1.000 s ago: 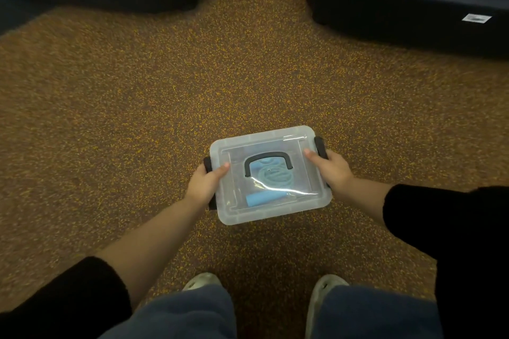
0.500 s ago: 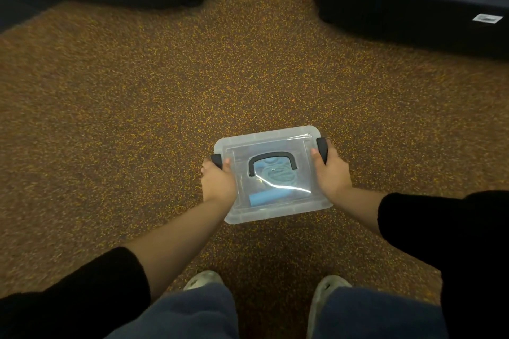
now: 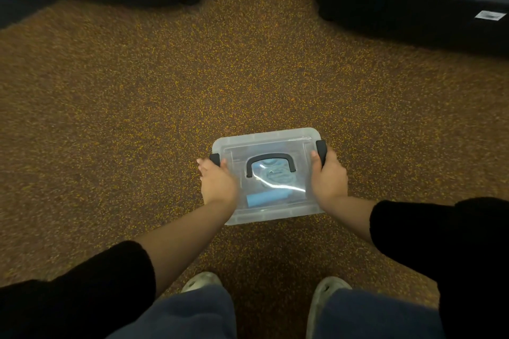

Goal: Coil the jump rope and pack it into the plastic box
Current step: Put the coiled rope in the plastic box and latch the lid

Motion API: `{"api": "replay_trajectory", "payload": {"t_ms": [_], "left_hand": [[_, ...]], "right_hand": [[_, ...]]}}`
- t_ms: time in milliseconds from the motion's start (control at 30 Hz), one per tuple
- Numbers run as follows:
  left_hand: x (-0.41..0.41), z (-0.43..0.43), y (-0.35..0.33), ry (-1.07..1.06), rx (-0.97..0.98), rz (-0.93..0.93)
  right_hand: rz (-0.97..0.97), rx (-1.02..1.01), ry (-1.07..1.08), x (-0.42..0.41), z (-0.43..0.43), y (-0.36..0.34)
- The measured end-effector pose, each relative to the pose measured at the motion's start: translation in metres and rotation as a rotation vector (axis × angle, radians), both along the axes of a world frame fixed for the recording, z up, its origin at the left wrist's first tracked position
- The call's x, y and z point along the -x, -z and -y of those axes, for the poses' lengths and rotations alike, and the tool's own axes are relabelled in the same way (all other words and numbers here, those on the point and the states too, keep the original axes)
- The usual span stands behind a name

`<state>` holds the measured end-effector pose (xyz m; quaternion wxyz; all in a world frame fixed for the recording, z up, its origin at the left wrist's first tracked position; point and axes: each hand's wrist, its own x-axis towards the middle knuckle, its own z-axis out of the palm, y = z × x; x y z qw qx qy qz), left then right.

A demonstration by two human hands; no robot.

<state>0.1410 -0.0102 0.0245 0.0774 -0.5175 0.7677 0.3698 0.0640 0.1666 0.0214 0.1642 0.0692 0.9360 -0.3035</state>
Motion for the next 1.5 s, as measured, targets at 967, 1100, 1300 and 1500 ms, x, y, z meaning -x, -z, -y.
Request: {"api": "replay_trajectory", "payload": {"t_ms": [967,1100,1300,1500], "left_hand": [[0.129,0.066,-0.044,0.202,0.193,-0.109],[0.158,0.077,-0.039,0.155,0.198,-0.149],[0.194,0.093,-0.034,0.147,0.222,-0.152],[0.211,0.101,-0.019,0.14,0.181,-0.131]], "right_hand": [[-0.143,0.269,0.071,0.122,0.044,-0.035],[-0.132,0.297,0.036,0.157,0.056,-0.038],[-0.118,0.311,0.04,0.19,0.072,-0.032],[-0.079,0.308,0.052,0.204,0.079,-0.022]]}}
